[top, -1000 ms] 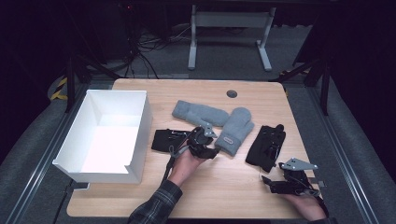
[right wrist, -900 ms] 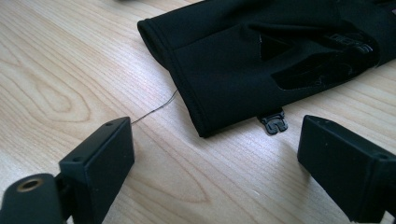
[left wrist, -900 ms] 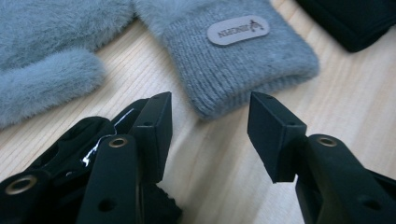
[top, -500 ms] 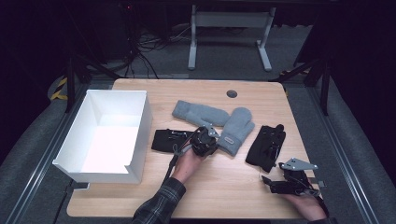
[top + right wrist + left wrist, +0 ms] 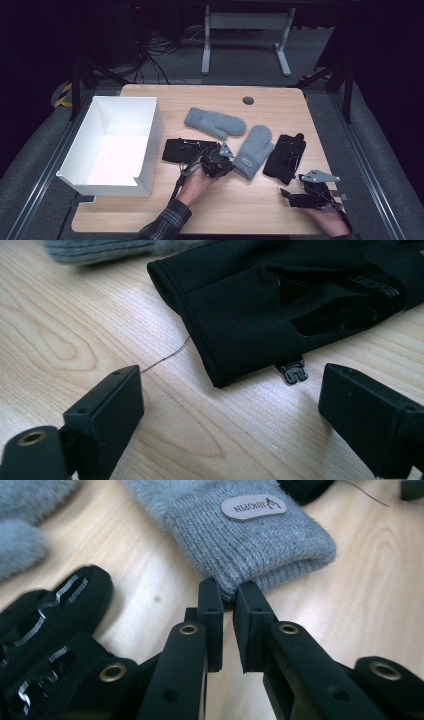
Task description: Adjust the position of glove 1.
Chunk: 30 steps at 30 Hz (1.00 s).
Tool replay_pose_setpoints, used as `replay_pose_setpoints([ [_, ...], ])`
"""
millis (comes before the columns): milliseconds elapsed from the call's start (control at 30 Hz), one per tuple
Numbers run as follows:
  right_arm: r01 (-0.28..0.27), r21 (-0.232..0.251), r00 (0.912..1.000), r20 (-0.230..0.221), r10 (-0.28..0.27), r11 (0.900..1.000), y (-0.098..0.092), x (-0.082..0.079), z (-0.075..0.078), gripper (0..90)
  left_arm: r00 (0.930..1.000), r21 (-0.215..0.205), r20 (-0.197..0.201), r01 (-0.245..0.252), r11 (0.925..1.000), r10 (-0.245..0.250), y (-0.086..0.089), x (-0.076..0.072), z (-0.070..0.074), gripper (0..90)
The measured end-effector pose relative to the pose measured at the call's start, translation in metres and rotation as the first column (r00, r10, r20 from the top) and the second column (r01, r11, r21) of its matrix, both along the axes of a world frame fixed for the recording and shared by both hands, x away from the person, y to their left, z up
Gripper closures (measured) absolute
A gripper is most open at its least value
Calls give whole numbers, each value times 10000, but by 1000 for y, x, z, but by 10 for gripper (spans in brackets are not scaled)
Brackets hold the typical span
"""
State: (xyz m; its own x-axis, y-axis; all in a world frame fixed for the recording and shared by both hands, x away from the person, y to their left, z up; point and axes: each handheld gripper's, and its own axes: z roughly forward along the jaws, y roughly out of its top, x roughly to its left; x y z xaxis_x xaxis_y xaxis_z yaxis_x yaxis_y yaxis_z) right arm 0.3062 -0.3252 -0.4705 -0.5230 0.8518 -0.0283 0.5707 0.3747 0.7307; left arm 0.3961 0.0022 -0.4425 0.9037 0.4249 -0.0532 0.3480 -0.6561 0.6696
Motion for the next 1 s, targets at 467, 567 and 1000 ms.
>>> replay_pose_setpoints([
  [467,0,1,10000,0,0,10000,0,0,0,112,9982,64,-537,283,9996,-279,38,-33,-4,827],
  [567,0,0,10000,1,0,10000,0,0,0,112,9974,102,-673,250,9996,-243,49,-41,-5,826],
  [1000,4,5,10000,0,-4,10000,0,0,0,112,9923,377,-1202,-249,9990,293,81,-66,-7,651],
])
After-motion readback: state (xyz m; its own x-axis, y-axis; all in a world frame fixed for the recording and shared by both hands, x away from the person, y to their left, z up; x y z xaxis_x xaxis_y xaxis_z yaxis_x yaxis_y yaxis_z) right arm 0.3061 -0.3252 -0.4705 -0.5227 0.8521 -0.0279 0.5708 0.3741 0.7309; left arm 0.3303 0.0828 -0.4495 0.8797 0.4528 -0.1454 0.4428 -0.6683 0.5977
